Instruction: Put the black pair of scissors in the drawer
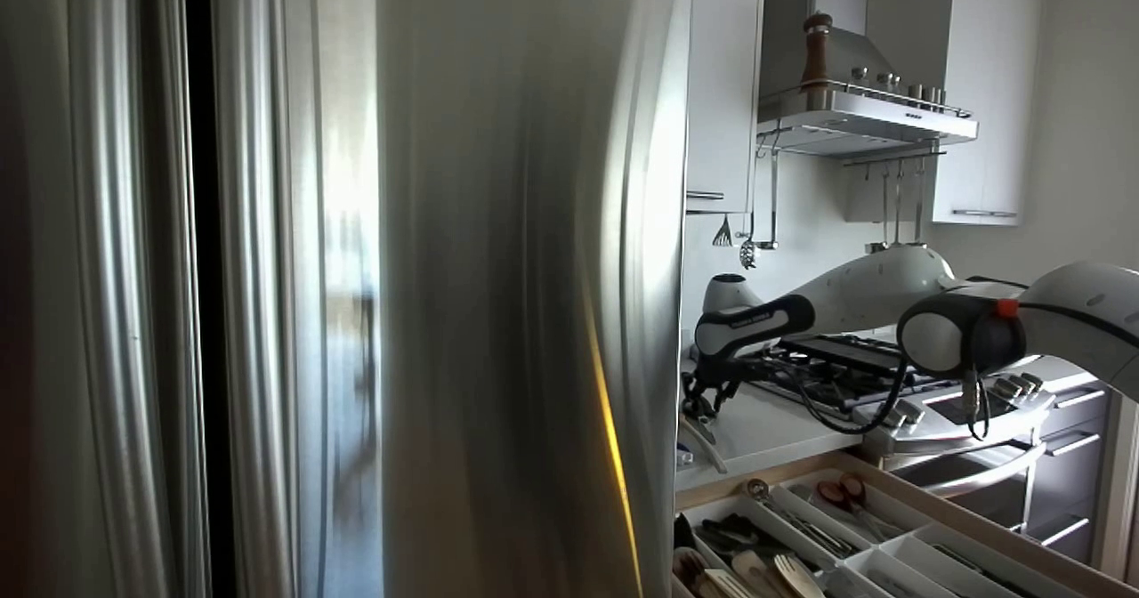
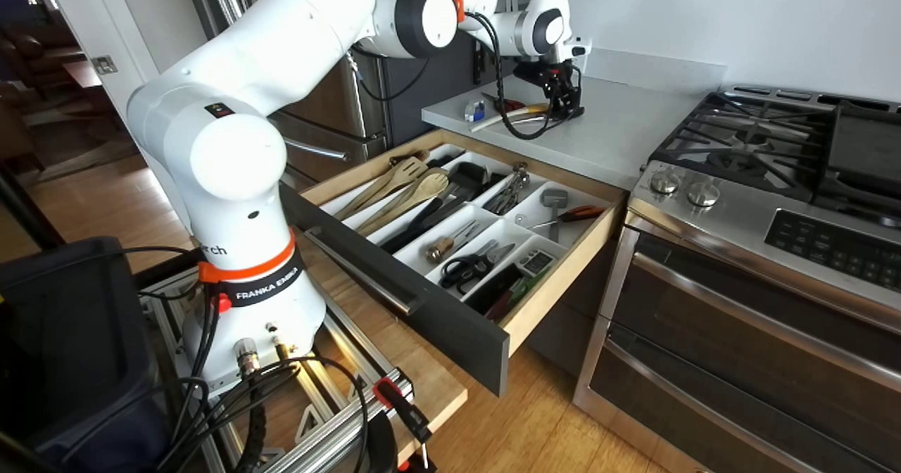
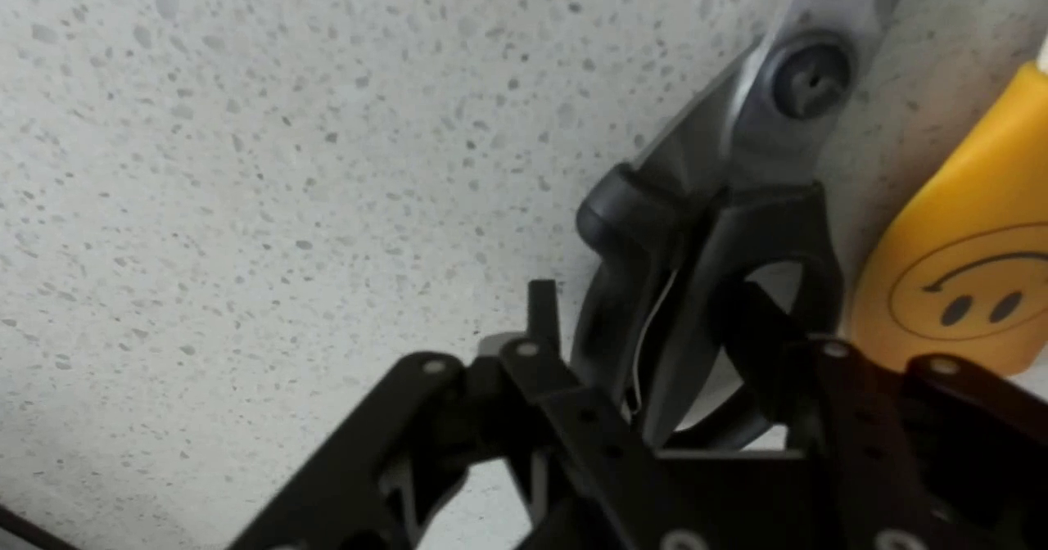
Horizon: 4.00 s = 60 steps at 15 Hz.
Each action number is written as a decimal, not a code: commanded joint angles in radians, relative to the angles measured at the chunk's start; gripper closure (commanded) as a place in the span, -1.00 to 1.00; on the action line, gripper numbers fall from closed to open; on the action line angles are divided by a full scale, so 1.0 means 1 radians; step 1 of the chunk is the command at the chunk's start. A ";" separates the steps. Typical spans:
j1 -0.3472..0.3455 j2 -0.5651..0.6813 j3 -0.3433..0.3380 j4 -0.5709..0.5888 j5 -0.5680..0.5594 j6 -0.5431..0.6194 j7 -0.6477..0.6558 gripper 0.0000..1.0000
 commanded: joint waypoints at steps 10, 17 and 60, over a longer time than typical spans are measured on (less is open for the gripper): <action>-0.007 0.049 -0.016 0.093 0.003 -0.126 0.001 -0.03; -0.007 0.051 -0.015 0.102 0.005 -0.185 0.008 0.28; -0.115 -1.102 -0.103 -1.555 0.022 0.351 0.575 0.64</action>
